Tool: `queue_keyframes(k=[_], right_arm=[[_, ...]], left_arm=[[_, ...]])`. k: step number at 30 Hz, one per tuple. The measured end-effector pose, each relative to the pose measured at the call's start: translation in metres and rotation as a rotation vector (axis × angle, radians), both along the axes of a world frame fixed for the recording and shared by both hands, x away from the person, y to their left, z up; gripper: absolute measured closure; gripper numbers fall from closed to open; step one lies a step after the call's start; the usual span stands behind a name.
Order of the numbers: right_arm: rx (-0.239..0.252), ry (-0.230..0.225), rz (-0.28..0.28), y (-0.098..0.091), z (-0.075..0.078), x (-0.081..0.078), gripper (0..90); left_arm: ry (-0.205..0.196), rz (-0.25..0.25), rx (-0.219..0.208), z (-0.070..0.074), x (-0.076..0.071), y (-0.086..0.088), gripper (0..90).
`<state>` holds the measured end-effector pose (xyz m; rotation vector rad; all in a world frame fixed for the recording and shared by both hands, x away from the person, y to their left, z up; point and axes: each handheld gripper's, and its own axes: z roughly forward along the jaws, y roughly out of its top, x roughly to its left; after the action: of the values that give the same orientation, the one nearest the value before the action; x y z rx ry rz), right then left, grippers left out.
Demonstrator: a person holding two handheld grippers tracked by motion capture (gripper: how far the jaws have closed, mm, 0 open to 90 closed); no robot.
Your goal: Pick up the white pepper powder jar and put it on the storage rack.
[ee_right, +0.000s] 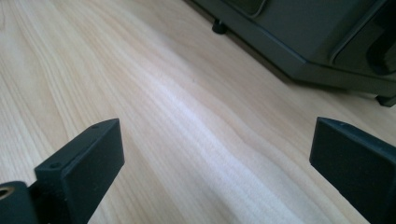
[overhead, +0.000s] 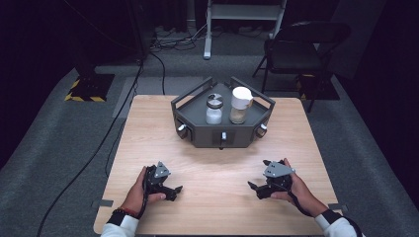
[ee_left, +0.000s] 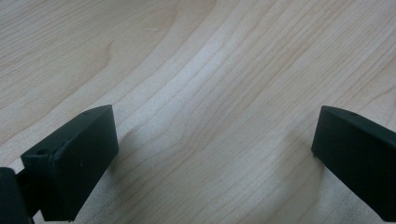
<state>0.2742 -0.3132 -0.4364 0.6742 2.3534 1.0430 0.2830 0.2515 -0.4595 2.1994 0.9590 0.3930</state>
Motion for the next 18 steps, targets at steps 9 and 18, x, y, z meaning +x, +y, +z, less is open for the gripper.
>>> queue_keyframes(k=[9, 18], right_arm=[[-0.037, 0.05, 0.001, 0.0, -0.006, 0.006, 2.7], [-0.077, 0.076, 0.003, 0.001, -0.009, 0.01, 2.7]], left_arm=[[0.0, 0.0, 0.0, 0.0, 0.0, 0.0, 0.0], [0.0, 0.001, 0.001, 0.0, 0.0, 0.0, 0.1]])
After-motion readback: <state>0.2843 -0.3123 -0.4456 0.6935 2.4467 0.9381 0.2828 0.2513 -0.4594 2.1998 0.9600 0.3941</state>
